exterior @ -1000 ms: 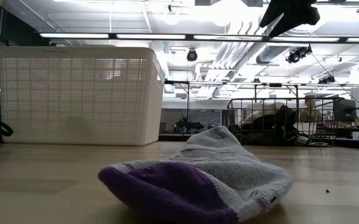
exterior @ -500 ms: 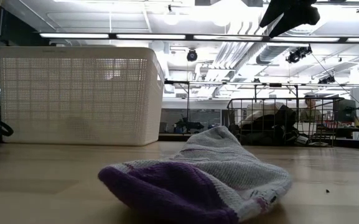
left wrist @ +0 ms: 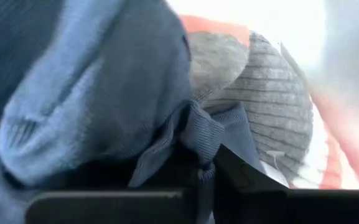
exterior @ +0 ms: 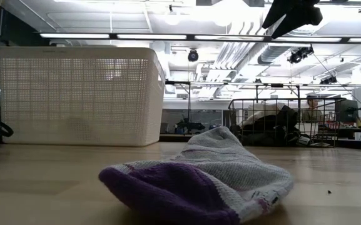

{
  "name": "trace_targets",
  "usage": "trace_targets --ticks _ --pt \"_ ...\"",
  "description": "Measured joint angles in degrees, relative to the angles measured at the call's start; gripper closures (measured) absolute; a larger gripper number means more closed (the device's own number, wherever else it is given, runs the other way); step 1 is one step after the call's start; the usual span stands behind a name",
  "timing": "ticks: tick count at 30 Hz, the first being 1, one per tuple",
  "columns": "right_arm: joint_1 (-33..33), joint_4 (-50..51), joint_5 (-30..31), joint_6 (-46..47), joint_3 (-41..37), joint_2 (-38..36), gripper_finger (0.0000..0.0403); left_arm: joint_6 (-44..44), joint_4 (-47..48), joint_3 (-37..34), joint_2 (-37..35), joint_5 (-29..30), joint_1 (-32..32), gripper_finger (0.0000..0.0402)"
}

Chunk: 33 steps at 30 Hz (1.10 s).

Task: Pick & Place Cloths
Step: Put the blue sock into the bottom white bin

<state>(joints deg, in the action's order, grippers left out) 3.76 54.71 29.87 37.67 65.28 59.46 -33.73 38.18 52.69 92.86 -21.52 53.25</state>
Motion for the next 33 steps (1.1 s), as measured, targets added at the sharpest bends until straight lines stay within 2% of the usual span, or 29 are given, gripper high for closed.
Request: trace_targets --ticks 5,10,16,21,25,33 --pt "0.0 0.1 0.0 0.0 0.0 0.0 0.0144 -6.4 -1.3 0.1 0.0 -0.4 0.0 0.0346" --pt "0.0 0.1 0.0 0.0 0.0 0.0 0.0144 -7.2 -0.8 1.9 0.0 -0.5 0.0 0.0301" --pt "0.0 0.1 0.0 0.0 0.0 0.0 0.0144 -10.2 1.7 3.4 -0.3 -0.7 0.0 0.0221" --pt "0.0 0.2 0.0 0.0 0.0 0.0 0.0144 -18.1 4.3 3.6 -2.4 -4.5 -0.5 0.0166" --pt "0.0 1.1 0.0 0.0 0.0 0.0 0.0144 -25.3 3.5 3.6 -4.6 -7.5 -1.4 0.0147" --pt "0.0 2.1 0.0 0.0 0.0 0.0 0.0144 -35.9 1.3 3.6 -9.6 -9.4 -4.1 0.0143"
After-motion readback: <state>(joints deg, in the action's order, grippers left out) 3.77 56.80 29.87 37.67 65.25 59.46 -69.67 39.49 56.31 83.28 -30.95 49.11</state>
